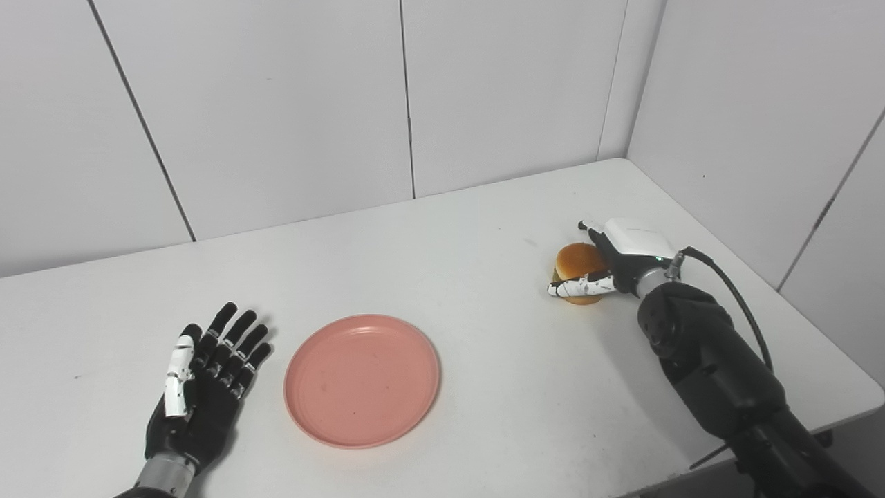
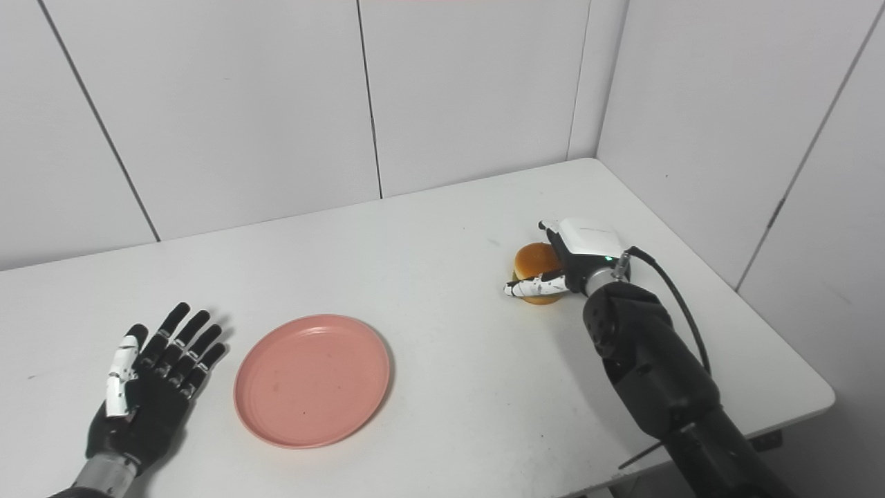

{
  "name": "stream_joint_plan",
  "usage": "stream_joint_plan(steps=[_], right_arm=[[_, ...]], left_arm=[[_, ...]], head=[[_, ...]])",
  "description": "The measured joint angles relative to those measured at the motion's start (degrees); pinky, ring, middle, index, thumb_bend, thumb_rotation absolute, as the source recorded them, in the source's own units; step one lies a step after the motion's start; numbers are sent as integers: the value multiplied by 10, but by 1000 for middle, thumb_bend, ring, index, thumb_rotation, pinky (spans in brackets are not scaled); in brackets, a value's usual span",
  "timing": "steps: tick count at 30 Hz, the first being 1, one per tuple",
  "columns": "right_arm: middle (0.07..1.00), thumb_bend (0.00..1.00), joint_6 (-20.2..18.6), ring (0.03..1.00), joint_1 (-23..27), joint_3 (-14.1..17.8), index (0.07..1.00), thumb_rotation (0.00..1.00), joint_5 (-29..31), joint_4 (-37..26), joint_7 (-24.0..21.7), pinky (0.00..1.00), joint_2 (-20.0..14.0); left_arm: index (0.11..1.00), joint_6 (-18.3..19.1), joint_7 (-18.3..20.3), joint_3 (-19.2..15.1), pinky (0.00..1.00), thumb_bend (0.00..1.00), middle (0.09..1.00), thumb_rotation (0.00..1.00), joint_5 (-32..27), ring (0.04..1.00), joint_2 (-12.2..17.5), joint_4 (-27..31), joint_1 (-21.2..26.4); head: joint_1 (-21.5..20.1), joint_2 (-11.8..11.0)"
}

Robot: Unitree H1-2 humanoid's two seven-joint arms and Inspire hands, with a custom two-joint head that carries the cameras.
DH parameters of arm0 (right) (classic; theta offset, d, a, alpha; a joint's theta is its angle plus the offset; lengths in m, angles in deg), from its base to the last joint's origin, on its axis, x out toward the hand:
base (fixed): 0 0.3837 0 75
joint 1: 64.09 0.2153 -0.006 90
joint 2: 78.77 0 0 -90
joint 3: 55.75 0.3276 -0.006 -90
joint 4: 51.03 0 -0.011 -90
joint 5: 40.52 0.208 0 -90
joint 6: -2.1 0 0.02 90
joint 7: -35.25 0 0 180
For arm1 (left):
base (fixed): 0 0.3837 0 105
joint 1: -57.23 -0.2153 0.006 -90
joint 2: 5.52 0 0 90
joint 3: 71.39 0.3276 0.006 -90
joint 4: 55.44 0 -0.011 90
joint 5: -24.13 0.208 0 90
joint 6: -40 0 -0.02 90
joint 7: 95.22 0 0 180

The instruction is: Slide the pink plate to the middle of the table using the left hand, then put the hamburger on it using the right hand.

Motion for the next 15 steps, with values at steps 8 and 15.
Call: stream_joint_plan(steps=[8, 15], right_arm=[[749, 1000, -1, 709, 12, -5, 789, 570, 6, 22, -8, 609, 1], [480, 751, -1, 392, 22, -9, 566, 237, 16, 22, 1, 348, 2]], left_arm=[[925, 0, -2, 1, 954, 339, 923, 1000, 4, 924, 0, 2, 0], [927, 0, -2, 2, 952, 338, 926, 1000, 3, 923, 0, 2, 0]], head=[[1, 3], [3, 4]])
